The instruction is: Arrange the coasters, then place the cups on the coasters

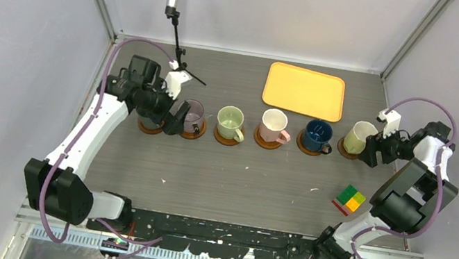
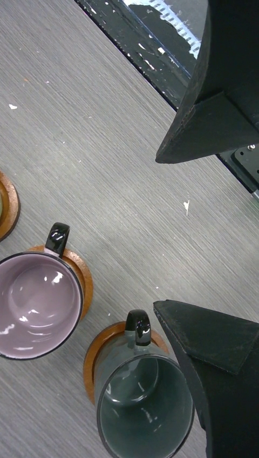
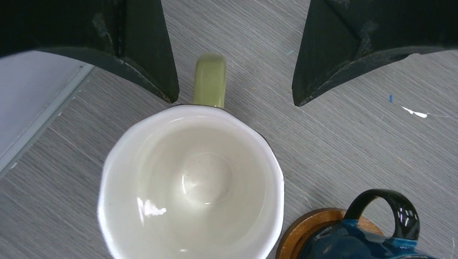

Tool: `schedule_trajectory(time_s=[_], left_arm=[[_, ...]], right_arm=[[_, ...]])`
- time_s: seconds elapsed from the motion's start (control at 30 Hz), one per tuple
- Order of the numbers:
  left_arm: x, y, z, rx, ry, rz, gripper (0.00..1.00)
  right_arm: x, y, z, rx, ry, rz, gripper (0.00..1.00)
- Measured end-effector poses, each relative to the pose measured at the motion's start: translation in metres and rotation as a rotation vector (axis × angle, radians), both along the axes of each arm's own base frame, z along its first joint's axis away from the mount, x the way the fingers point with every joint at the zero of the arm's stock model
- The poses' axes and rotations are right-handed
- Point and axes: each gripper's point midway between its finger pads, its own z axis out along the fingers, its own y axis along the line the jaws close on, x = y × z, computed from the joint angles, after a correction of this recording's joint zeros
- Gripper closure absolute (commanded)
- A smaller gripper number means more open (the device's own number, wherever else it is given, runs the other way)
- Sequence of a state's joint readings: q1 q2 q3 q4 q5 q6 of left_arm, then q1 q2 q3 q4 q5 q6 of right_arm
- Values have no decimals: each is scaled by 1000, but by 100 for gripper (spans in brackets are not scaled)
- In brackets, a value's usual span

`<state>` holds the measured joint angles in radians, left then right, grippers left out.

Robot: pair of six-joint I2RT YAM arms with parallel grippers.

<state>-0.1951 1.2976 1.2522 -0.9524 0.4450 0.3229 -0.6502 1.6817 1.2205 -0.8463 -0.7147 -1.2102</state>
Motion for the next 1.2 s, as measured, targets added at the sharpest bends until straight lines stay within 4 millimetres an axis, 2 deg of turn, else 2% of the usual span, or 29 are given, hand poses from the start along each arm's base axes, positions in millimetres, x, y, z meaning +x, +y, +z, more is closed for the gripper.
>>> schedule_trajectory(time_s=[0.23, 0.37, 0.5, 0.6, 0.67, 0.73, 0.93, 1.03, 1.13, 1.2], left_arm=[[-6, 1, -10, 5, 14, -2, 0], [-6, 2, -9, 6, 15, -2, 0], [2, 2, 5, 10, -14, 13, 0], [13, 3, 23, 18, -34, 29, 0], [19, 4, 30, 26, -36, 45, 0], [23, 6, 33, 36, -28, 67, 0], [15, 19, 25, 78, 43, 183, 0], [4, 31, 15, 113, 53, 250, 0], [-13, 47, 6, 163, 49, 316, 0], [-22, 55, 2, 190, 43, 352, 0]], right_arm=[[2, 0, 29, -10, -24, -2, 18], [7, 0, 57, -3, -56, -32, 17], [19, 2, 92, 7, -107, -78, 17], [31, 13, 119, 19, -144, -110, 17], [40, 29, 133, 32, -164, -113, 17], [49, 54, 147, 50, -181, -108, 17], [56, 133, 176, 141, -191, -97, 17], [44, 165, 180, 200, -175, -97, 17], [16, 187, 168, 250, -131, -116, 17], [-3, 194, 157, 273, -95, -136, 17]])
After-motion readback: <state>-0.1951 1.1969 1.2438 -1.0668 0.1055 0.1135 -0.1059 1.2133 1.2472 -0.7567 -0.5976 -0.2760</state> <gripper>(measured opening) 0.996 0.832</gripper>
